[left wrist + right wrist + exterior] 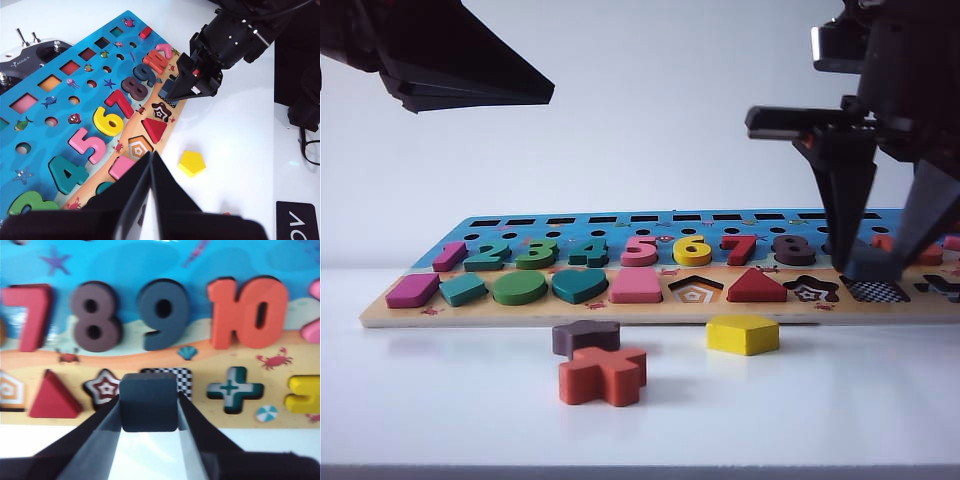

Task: Insert the cube into the slot.

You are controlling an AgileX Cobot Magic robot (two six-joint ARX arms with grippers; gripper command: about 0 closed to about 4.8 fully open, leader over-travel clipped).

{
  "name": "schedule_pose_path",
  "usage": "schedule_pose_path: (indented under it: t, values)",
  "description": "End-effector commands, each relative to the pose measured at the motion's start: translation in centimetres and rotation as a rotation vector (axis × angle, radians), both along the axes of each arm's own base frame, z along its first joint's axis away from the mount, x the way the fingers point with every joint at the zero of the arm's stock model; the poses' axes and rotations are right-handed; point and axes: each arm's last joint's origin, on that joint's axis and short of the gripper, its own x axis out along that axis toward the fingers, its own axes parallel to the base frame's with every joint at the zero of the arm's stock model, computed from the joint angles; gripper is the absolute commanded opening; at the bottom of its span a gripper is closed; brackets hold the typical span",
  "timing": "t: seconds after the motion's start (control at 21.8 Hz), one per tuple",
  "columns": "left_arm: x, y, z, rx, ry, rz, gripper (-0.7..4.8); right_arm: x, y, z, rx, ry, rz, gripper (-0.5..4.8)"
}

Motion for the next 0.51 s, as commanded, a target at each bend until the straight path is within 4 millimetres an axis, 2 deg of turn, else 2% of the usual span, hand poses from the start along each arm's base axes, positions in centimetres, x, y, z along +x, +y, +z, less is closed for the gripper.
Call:
schedule_pose_path:
  t: [0.05,0.51]
  values:
    - [0.07,-0.06,0.26,-0.012,-0.015,-0.008,0.10,-0.14,-0.30,-0.59,-0.013,0.011,-0.002,0.03]
    - [0.07,-0.06,0.26,-0.011,-0.015,-0.008,0.10,0.24,-0.62,-0.87,-0.001,-0.008,-0.020,0.03]
